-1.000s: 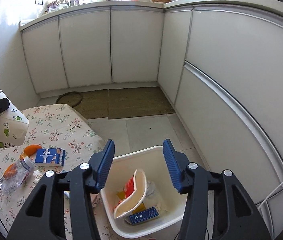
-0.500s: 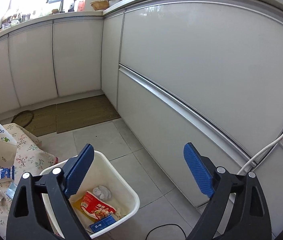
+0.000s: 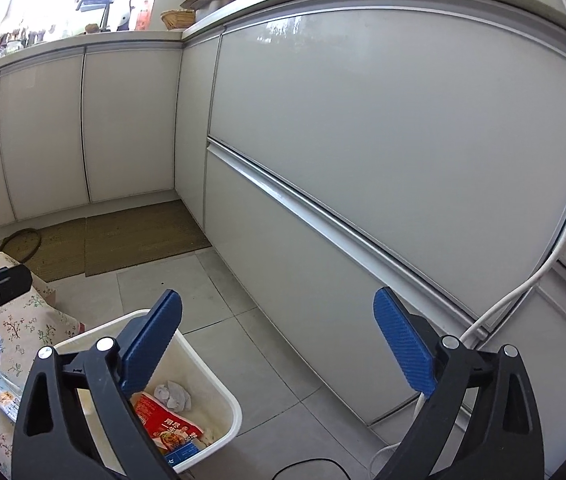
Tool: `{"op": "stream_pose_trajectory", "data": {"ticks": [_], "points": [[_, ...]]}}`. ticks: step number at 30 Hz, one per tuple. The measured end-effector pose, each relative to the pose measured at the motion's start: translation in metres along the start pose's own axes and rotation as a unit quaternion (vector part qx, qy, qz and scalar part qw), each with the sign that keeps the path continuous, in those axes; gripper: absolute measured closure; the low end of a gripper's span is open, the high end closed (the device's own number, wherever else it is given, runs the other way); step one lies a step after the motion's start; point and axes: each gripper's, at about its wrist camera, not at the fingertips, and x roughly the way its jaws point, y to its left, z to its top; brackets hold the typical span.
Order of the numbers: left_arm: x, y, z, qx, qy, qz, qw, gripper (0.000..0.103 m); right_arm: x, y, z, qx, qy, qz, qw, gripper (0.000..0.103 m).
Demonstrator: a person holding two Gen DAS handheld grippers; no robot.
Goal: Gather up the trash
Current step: 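Carry both cups to the white bin and open both grippers over it, then move both tools back over the table toward the orange peels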
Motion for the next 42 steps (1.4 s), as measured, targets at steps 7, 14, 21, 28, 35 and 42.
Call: {"op": "stream_pose_trajectory", "data": {"ticks": [7, 14, 21, 28, 35, 42], "points": [[-0.007, 0.002, 0.001, 0.011, -0.020, 0.063, 0.9977, 0.031, -0.014, 0.007, -0.002, 0.001, -0.016, 0.001, 1.000, 0.007], [-0.026, 0.003, 0.000, 0.026, -0.052, 0.165, 0.9846, 0.008, -0.026, 0.019, 0.004, 0.009, -0.032, 0.010, 0.999, 0.007], [-0.042, 0.019, -0.001, 0.010, -0.052, 0.181, 0.9820, 0.008, -0.036, 0.040, 0.009, -0.002, -0.040, 0.027, 0.999, 0.007], [-0.064, 0.050, -0.001, -0.011, -0.051, 0.209, 0.9765, 0.008, -0.048, 0.070, 0.012, -0.016, -0.043, 0.049, 0.998, 0.007], [-0.090, 0.088, 0.001, -0.044, -0.054, 0.239, 0.9686, 0.007, -0.059, 0.113, 0.015, -0.039, -0.045, 0.081, 0.995, 0.007], [-0.117, 0.133, -0.005, -0.082, -0.049, 0.271, 0.9579, 0.007, -0.072, 0.162, 0.014, -0.057, -0.047, 0.119, 0.990, 0.007]]}}
